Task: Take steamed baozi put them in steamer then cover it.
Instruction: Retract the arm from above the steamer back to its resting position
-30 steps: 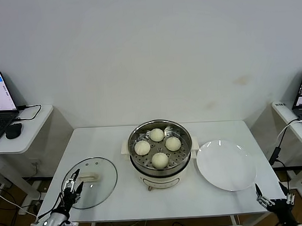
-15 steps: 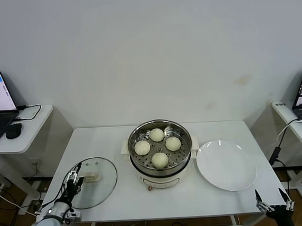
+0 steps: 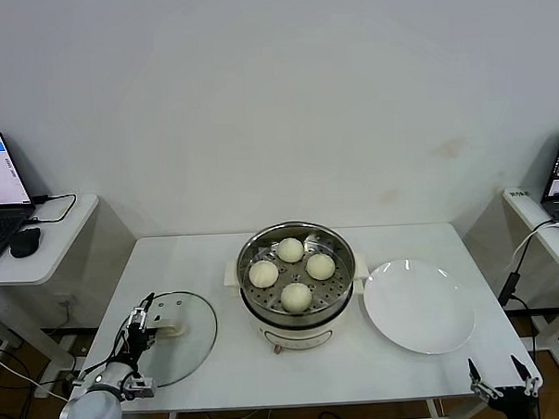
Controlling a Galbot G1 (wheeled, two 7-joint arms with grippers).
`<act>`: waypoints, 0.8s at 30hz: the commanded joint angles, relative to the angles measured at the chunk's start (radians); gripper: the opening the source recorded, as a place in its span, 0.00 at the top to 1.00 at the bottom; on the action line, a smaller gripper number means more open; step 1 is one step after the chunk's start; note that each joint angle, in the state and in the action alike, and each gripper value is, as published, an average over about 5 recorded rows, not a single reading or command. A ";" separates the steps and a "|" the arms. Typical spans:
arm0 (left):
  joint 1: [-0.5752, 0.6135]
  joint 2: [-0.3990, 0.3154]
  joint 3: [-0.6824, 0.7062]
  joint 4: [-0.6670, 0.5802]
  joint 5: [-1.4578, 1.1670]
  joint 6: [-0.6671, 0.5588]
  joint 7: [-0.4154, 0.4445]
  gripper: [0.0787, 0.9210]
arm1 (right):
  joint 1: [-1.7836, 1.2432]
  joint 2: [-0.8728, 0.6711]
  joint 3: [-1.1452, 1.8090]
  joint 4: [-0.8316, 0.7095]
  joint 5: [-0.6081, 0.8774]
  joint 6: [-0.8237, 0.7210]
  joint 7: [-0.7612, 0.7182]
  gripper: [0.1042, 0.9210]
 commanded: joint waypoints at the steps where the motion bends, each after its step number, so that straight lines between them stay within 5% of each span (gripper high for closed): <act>1: -0.024 -0.004 0.004 0.040 -0.037 -0.018 -0.010 0.21 | 0.001 0.003 -0.006 -0.006 -0.008 0.001 0.000 0.12; 15: -0.008 -0.010 -0.016 0.042 -0.098 -0.073 -0.104 0.69 | 0.001 -0.003 -0.020 -0.003 -0.016 0.004 -0.005 0.12; 24: 0.099 0.063 -0.080 -0.172 -0.183 -0.013 -0.103 0.91 | -0.004 -0.018 -0.036 0.007 -0.015 0.007 -0.008 0.12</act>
